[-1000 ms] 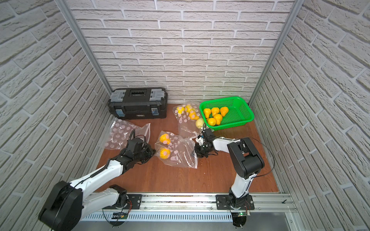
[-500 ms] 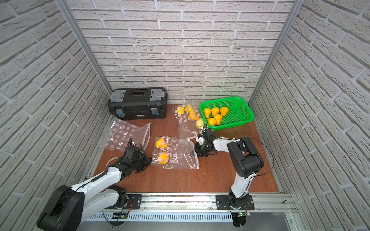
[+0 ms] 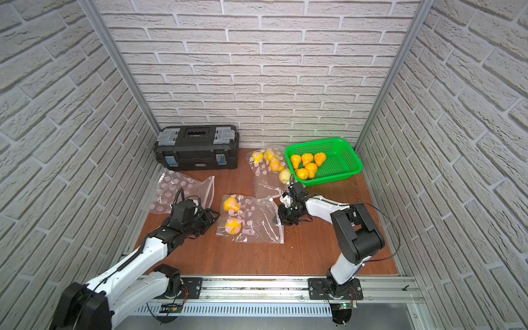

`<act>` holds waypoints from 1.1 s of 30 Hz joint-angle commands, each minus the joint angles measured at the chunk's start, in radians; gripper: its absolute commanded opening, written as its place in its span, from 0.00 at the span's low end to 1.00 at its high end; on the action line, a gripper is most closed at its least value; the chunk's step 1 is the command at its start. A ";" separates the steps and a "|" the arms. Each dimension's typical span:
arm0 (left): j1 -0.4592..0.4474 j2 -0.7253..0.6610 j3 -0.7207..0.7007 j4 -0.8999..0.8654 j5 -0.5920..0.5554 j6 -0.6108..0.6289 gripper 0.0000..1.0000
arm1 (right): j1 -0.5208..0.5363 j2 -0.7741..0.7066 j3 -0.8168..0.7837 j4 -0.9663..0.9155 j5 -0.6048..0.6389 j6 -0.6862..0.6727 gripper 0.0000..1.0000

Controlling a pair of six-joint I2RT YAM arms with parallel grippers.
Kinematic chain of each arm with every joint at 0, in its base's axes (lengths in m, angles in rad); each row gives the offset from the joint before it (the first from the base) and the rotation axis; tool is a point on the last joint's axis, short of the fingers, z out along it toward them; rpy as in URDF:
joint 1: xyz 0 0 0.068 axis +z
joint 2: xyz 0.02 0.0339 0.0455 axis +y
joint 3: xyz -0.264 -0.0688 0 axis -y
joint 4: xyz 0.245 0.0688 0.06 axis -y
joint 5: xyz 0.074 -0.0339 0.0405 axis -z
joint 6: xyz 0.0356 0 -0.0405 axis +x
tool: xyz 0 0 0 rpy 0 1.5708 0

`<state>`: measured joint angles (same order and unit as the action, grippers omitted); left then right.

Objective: Open the zip-top bag and take out the pear
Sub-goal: Pick up the pear from the zipper food storage bag.

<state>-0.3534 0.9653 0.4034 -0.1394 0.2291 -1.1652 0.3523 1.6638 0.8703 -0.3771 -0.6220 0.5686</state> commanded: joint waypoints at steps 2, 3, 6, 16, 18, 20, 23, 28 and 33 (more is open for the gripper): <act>-0.003 0.119 0.002 0.147 0.113 0.008 0.62 | 0.029 -0.027 0.010 0.024 -0.079 0.013 0.31; -0.010 0.156 0.003 0.182 0.131 0.004 0.62 | 0.033 -0.029 0.006 0.042 -0.096 0.022 0.32; -0.046 0.245 0.003 0.256 0.140 -0.009 0.60 | 0.056 -0.027 -0.003 0.081 -0.144 0.040 0.33; -0.129 0.457 0.018 0.409 0.090 -0.047 0.27 | 0.145 0.023 -0.077 0.337 -0.177 0.182 0.32; -0.142 0.494 0.033 0.422 0.087 -0.046 0.21 | 0.162 0.051 -0.087 0.407 -0.160 0.220 0.31; -0.161 0.520 0.046 0.429 0.077 -0.047 0.14 | 0.177 0.085 -0.095 0.473 -0.159 0.263 0.29; -0.188 0.552 0.056 0.446 0.056 -0.058 0.00 | 0.209 0.131 -0.098 0.572 -0.172 0.318 0.27; -0.217 0.605 0.060 0.493 0.035 -0.084 0.00 | 0.271 0.188 -0.077 0.661 -0.177 0.378 0.22; -0.226 0.615 0.064 0.485 0.014 -0.083 0.00 | 0.293 0.139 -0.123 0.757 -0.100 0.451 0.18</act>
<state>-0.5549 1.5482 0.4713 0.3660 0.2684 -1.2354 0.6182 1.8481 0.7689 0.2321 -0.7517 0.9482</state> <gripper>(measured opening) 0.049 0.182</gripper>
